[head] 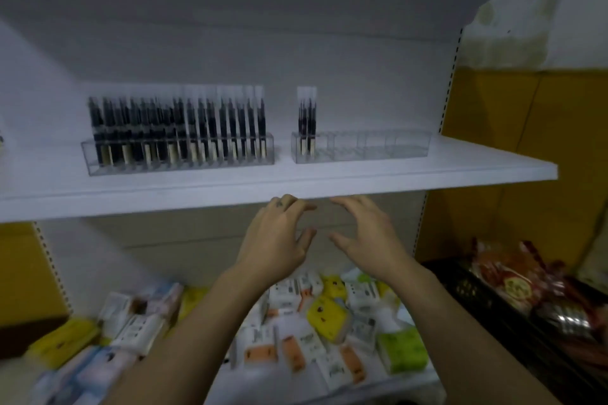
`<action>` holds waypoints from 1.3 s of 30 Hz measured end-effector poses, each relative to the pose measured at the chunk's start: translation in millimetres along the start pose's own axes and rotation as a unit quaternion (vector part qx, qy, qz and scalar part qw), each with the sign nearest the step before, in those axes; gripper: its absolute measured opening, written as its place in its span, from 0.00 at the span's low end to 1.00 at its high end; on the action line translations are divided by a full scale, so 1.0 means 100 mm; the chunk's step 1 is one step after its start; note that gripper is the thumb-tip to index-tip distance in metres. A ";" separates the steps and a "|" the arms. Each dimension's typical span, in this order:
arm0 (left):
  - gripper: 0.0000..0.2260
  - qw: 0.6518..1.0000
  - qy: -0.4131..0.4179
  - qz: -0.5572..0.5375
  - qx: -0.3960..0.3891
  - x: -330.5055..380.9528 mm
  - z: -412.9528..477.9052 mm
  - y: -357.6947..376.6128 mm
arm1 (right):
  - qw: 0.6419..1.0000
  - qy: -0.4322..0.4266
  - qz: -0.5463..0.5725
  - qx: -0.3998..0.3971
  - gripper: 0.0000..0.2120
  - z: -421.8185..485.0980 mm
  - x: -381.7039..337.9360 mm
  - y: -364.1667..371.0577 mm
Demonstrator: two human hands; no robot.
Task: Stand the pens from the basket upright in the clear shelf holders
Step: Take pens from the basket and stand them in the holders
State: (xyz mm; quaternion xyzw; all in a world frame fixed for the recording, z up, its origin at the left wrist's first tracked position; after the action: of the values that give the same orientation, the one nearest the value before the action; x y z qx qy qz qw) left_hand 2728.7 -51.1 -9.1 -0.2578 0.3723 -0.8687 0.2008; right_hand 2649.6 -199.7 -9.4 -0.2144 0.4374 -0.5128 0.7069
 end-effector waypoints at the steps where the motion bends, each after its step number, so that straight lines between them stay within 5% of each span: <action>1: 0.17 1.000 -0.009 0.005 -0.017 -0.04 -0.10 0.09 | 1.000 0.015 -0.012 -0.022 0.27 -0.09 0.04 0.10; 11: 0.23 0.973 -0.122 0.021 -0.195 -0.50 -1.01 1.10 | 0.975 0.133 0.011 -0.177 0.31 -1.00 0.68 1.25; 17: 0.25 0.915 -0.221 0.012 -0.338 -0.80 -1.82 1.72 | 0.927 0.261 0.062 -0.262 0.31 -1.83 1.14 1.93; 25: 0.18 0.885 -0.207 -0.030 -0.416 -0.77 -2.24 2.20 | 0.912 0.230 0.050 -0.336 0.34 -2.10 1.31 2.35; 28: 0.17 0.866 -0.215 -0.027 -0.450 -0.84 -2.39 2.34 | 0.903 0.222 0.058 -0.363 0.26 -2.20 1.31 2.54; 34: 0.21 0.788 -0.279 -0.006 -0.549 -1.13 -2.72 2.66 | 0.838 0.229 0.018 -0.494 0.19 -2.50 1.43 2.91; 39: 0.18 0.750 -0.351 -0.033 -0.560 -1.21 -2.97 3.07 | 0.775 0.325 0.091 -0.535 0.27 -2.81 1.61 3.23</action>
State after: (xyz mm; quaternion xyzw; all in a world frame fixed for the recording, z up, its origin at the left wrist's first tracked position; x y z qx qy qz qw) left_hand 2694.4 -21.4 -450.2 -0.6229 0.6866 -0.3589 0.1084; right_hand 2602.3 -182.1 -464.3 -0.3379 0.8621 -0.1689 0.3378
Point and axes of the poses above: each hand's wrist, its own z-axis towards the middle knuckle, its own y-axis out of the palm, x = y × z, the point moved 2 cm from there along z, towards the middle knuckle, and after that the axes turned 6 degrees about -y, right-handed, at the moved point
